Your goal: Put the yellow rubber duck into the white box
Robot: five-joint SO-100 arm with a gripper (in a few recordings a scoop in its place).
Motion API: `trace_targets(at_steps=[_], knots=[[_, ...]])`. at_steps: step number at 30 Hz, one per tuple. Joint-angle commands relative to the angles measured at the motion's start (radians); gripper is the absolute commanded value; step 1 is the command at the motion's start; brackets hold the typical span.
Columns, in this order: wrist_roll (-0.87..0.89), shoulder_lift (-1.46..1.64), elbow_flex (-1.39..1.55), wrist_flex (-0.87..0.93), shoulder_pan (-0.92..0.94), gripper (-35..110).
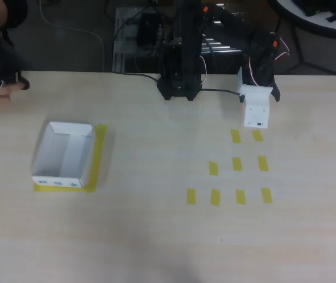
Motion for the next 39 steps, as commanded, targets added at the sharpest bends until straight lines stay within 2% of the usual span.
trace_targets(at_steps=[1, 15, 26, 30, 36, 39], knots=[[-0.011, 0.009, 0.034, -0.021, -0.002, 49], [-0.011, -0.064, 0.04, -0.084, -0.002, 47], [0.0, -0.104, -0.002, -0.089, -0.003, 24], [0.017, -0.124, -0.028, -0.095, -0.005, 9], [0.017, -0.126, -0.058, -0.106, -0.011, 0], [0.021, -0.123, -0.074, -0.095, -0.012, 0]])
